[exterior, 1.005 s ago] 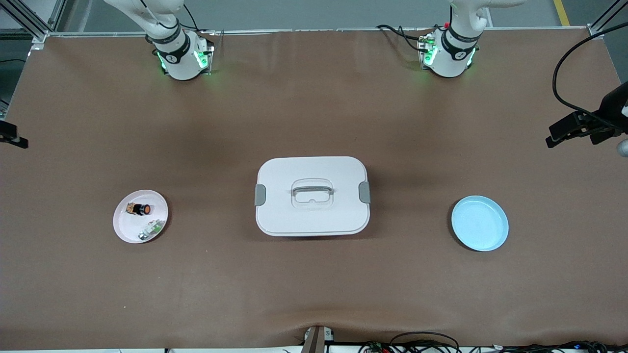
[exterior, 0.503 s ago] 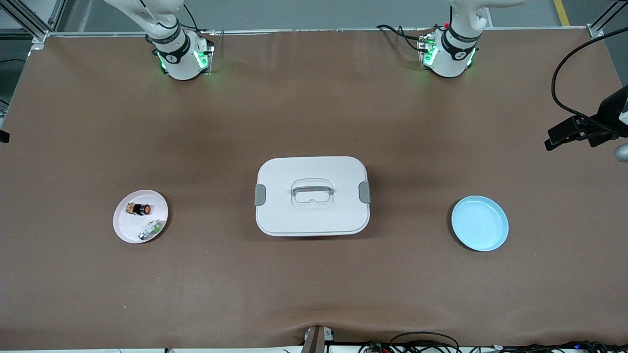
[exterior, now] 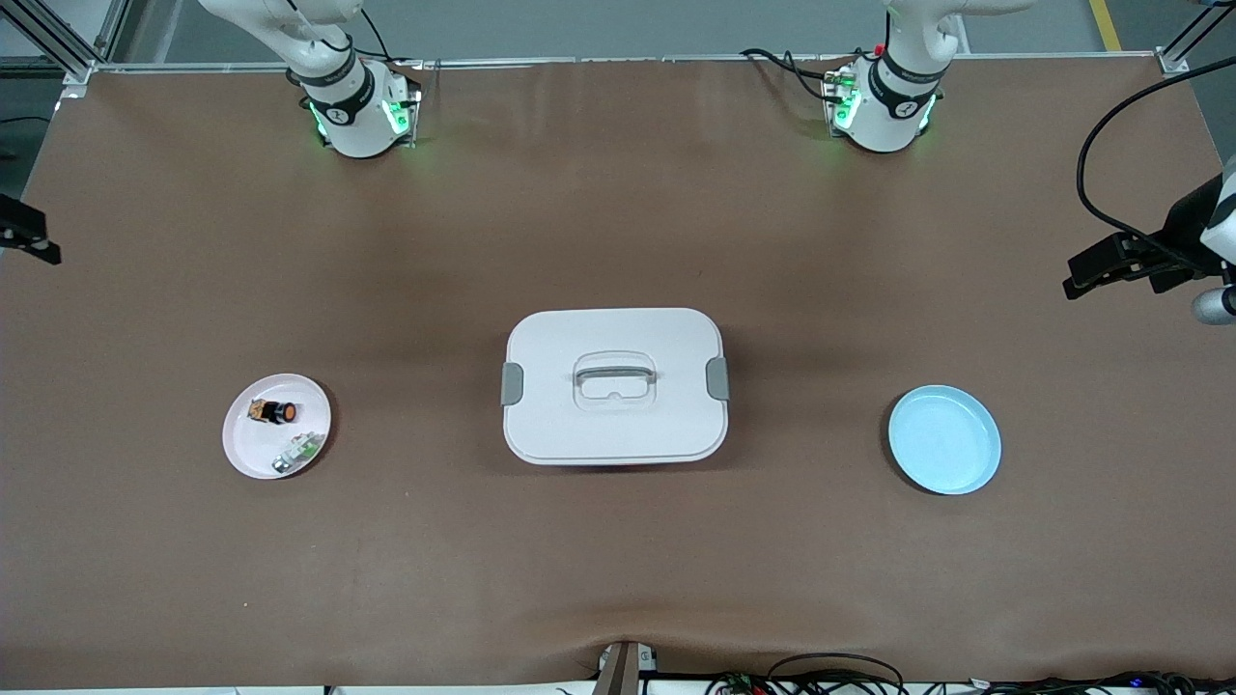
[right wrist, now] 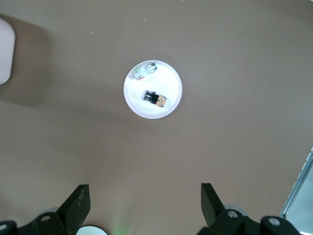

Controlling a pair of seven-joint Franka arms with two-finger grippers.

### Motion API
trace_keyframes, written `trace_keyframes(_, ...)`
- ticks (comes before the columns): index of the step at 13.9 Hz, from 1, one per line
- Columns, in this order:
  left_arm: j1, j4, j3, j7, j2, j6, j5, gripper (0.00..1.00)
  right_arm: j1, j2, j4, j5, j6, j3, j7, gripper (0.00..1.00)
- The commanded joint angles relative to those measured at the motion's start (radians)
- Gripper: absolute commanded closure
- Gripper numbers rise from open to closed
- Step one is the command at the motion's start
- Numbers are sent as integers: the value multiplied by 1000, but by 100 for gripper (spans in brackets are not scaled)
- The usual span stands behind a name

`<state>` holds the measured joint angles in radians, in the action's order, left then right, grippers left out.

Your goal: Transfer orange switch to right arm and place

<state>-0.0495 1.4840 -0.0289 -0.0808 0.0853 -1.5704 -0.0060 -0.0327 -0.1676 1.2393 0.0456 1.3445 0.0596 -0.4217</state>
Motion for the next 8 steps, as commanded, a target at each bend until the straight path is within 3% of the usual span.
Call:
trace_keyframes(1, 8, -19, 6, -2, -12, 9, 14, 0, 7, 28, -6, 13, -28, -7, 4, 0)
trace_keyframes(3, 3, -63, 3, 9, -9, 9, 20, 0, 17, 48, 14, 11, -30, -7, 4, 0)
trace_keyframes(8, 2, -64, 3, 13, -1, 9, 24, 0, 14, 86, 78, -33, -28, 6, 6, 0)
